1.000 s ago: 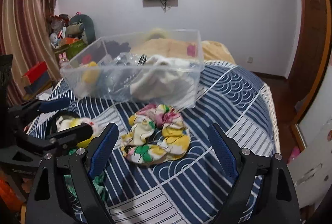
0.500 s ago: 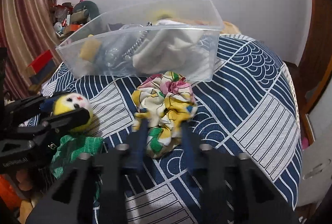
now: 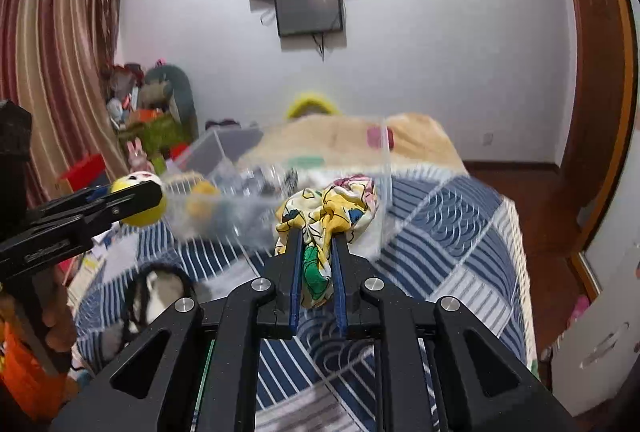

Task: Organize soft objects
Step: 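Place the ball toy into the box with the left tool while the right tool drops the scrunchie in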

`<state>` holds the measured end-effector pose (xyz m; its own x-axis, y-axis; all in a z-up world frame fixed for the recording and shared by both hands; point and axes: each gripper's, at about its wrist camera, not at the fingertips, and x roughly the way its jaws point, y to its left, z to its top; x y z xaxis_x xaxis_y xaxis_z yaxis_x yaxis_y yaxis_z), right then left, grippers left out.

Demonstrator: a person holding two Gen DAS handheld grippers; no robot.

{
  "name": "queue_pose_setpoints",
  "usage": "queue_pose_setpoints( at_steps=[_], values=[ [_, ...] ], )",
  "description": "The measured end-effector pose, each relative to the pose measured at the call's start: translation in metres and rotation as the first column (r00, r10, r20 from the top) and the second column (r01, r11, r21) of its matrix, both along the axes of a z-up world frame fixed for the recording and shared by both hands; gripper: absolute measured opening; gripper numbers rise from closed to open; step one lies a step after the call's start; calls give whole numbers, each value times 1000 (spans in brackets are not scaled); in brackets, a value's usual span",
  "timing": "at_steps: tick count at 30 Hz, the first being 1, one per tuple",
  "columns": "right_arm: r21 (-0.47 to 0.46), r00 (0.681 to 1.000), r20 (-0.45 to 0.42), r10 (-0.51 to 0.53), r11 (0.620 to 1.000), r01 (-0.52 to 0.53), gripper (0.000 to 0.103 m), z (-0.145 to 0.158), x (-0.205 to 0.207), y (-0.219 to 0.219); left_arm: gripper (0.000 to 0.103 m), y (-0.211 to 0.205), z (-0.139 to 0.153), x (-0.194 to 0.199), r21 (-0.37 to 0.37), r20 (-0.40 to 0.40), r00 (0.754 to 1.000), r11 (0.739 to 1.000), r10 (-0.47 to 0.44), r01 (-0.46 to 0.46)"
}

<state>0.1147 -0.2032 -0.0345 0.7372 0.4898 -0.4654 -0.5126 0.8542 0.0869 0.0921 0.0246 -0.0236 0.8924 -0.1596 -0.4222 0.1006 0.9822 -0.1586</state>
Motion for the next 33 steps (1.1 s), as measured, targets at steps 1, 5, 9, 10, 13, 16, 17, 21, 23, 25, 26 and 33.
queue_pose_setpoints(
  at_steps=[1,5,9,10,13,16,17,21,23,25,26,33],
  values=[
    [4,1000,14,-1,1000,1,12,3,-1,2,46,3,4,1,-4,7,1000,1000,2,-2],
    [19,998,59,3,1000,-4,12,18,5,15,46,10,21,11,-5,35,999,1000,18,-18],
    [21,996,91,6,1000,-8,12,29,15,27,46,16,31,25,-9,45,998,999,40,-40],
    [22,995,96,6,1000,-8,12,30,18,30,46,18,32,29,-9,43,998,999,48,-48],
    [25,995,98,9,1000,-12,12,32,26,37,46,25,30,47,6,27,996,997,80,-80],
    [23,998,59,39,999,-41,12,28,42,49,46,28,25,66,60,12,991,989,132,-133],
    [13,998,46,41,999,-42,12,24,48,54,46,30,21,73,67,-3,990,988,142,-141],
    [-28,999,-11,33,999,-33,12,5,70,70,46,39,1,99,42,-85,987,990,134,-131],
    [-48,999,-37,24,999,-26,12,-4,77,75,46,40,-8,108,44,-113,985,991,131,-126],
    [-66,998,-61,16,998,-20,12,-13,82,77,46,38,-16,116,54,-136,983,992,123,-116],
    [-71,997,-72,13,997,-18,13,-17,84,78,46,36,-20,118,66,-141,982,991,122,-114],
    [-85,996,-94,6,996,-14,35,-19,81,73,53,24,-33,121,91,-175,980,992,100,-85]
  ],
)
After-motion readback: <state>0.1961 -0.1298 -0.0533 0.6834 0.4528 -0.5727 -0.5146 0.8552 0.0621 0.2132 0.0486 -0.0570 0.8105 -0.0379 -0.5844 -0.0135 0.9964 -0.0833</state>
